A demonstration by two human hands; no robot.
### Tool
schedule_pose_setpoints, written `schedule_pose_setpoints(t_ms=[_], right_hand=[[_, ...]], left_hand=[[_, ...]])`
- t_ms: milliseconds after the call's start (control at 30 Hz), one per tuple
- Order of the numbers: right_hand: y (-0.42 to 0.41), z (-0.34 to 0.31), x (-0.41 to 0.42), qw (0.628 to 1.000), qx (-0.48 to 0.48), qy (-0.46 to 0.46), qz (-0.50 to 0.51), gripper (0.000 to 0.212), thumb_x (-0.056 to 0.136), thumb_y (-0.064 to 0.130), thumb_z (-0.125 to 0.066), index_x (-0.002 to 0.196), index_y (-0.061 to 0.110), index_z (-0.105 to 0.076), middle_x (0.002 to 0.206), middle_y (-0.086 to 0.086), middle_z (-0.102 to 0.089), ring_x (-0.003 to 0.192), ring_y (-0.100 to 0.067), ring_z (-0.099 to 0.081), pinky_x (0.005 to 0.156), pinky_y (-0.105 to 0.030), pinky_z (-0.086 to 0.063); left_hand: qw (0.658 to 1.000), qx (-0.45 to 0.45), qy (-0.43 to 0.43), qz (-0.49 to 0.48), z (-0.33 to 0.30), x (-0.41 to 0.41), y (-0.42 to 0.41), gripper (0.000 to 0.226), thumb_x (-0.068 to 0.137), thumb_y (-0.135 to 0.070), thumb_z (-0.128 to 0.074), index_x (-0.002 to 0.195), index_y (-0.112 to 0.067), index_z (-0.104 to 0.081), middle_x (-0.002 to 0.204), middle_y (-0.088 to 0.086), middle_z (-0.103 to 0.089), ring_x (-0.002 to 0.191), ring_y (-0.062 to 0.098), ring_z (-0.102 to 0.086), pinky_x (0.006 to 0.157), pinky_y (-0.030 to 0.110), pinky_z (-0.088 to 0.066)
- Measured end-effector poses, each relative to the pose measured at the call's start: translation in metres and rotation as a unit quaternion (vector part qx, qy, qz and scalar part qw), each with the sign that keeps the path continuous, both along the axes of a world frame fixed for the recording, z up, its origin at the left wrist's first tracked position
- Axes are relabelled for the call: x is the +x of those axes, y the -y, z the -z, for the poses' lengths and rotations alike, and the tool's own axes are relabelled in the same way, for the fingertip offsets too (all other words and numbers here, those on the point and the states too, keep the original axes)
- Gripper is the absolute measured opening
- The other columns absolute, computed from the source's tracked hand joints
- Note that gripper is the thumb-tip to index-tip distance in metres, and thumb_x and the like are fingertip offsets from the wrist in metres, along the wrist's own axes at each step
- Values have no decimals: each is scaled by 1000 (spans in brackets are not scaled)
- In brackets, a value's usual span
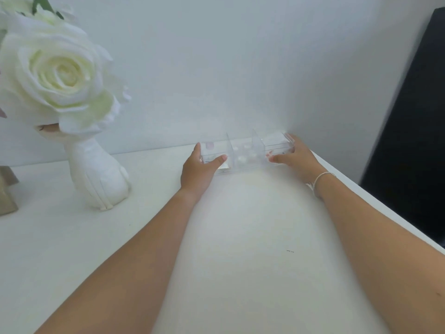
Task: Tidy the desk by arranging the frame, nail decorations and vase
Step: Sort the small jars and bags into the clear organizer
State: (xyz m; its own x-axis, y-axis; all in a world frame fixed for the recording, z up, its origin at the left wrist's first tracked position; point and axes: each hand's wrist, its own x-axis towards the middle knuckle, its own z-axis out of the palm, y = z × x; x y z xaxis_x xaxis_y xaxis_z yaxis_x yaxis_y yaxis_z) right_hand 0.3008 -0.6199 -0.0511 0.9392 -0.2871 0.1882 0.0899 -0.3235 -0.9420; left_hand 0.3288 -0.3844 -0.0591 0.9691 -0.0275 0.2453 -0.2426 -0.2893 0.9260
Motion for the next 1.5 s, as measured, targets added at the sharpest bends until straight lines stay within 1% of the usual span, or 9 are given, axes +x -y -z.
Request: schedule_pose_setpoints(t_ms=[133,200,400,833,1000,1200,1300,1433,1500], right_hand=[[6,3,25,1000,-8,2,0,74,73,15,-74,135,28,-35,93,19,-54,74,16,-54,60,-9,-40],[10,4,37,1000,-8,0,-2,73,73,12,-73,134,26,-36,84,20,-55,66,17,-57,58,-7,-41],[16,5,61,1000,-12,-19,-8,81,69,19,-76,137,28,-33,86,26,-53,82,11,-51,68,-14,-37],[14,-2,63,997,-63,-52,-12,82,73,24,-75,140,23,-29,116,5,-45,105,-15,-48,87,-29,-43],[13,-4,61,997,-54,-46,-9,78,74,21,-75,139,21,-31,123,3,-49,105,-15,-49,81,-25,-38],[14,-2,61,998,-56,-42,-9,77,74,22,-76,138,21,-34,118,3,-50,102,-14,-49,71,-20,-39],[15,-1,62,998,-45,-39,-10,76,73,21,-76,137,21,-35,114,4,-51,98,-12,-51,64,-12,-37],[17,1,65,999,-35,-36,-9,78,73,20,-77,138,21,-34,113,7,-50,93,-5,-51,60,-8,-37],[17,2,65,999,-39,-33,-3,83,72,22,-77,140,24,-30,117,8,-44,95,-3,-49,64,-7,-38]], left_hand=[[1000,13,7,-10,1,22,3,74,78,-44,-68,139,-18,-36,114,-23,-50,130,17,-41,82,17,-37],[1000,12,1,-6,3,33,4,79,77,-46,-68,142,-20,-31,130,-10,-48,134,15,-36,91,22,-34],[1000,20,1,-7,5,55,6,89,75,-50,-68,146,-22,-23,151,0,-32,138,12,-30,103,28,-29],[999,39,12,-9,4,64,6,59,74,-50,-67,126,-27,-50,122,-13,-51,118,9,-47,87,29,-40],[999,49,13,-19,2,62,8,53,76,-50,-66,122,-27,-52,113,-10,-50,110,8,-47,76,23,-37],[997,70,5,-18,2,64,8,65,76,-53,-64,132,-26,-47,139,-1,-49,130,13,-41,101,33,-39],[997,70,9,-19,2,63,8,62,76,-52,-64,129,-25,-49,130,-5,-53,124,12,-46,93,31,-42],[998,53,23,-31,3,60,10,63,77,-48,-66,130,-21,-46,95,-21,-44,89,1,-46,69,23,-35],[998,53,26,-28,3,58,10,67,77,-48,-66,133,-19,-42,102,-21,-45,88,-1,-43,68,20,-33]])
